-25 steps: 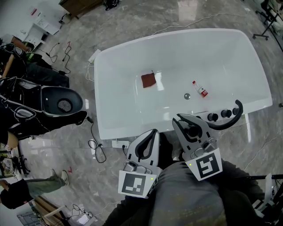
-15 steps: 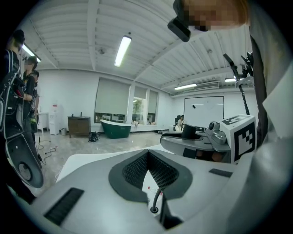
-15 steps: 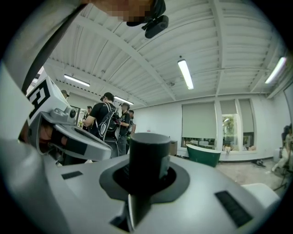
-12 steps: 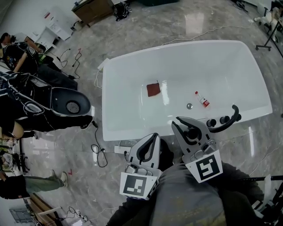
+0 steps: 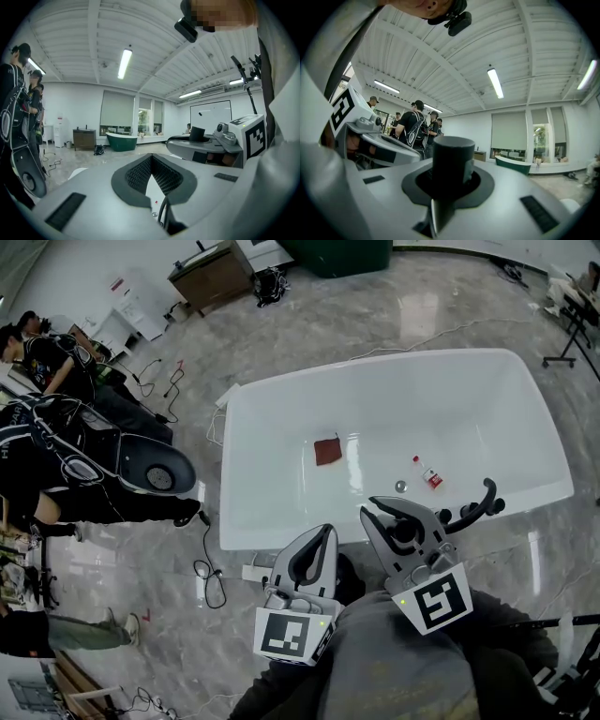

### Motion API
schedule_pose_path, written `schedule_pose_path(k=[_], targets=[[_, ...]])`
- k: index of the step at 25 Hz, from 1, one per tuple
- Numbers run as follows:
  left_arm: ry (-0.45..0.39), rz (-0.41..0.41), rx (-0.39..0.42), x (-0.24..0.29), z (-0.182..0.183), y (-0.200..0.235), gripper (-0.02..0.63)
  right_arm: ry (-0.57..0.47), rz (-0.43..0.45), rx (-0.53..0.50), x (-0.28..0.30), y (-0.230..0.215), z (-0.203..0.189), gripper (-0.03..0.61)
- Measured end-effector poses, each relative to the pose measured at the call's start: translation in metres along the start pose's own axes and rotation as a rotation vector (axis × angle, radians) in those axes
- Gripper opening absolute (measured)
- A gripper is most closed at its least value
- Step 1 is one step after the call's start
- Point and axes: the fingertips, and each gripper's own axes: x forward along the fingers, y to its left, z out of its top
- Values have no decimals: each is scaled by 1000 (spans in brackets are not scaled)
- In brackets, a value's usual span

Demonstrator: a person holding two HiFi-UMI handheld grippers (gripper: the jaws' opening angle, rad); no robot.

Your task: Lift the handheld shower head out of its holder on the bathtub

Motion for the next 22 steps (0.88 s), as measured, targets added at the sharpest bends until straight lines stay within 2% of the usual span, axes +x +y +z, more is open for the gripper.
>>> schedule_pose_path(k=[6,10,22], targets=[[-47,-8,17,8,10,-9,2,-36,-3,16,-13,-9,24,55],[-65,-5,26,10,18,-14,2,-53,7,-15,-21,-11,39,55],[-25,39,8,-28,1,-28,2,-86,17,-48,-49,13,54,55]])
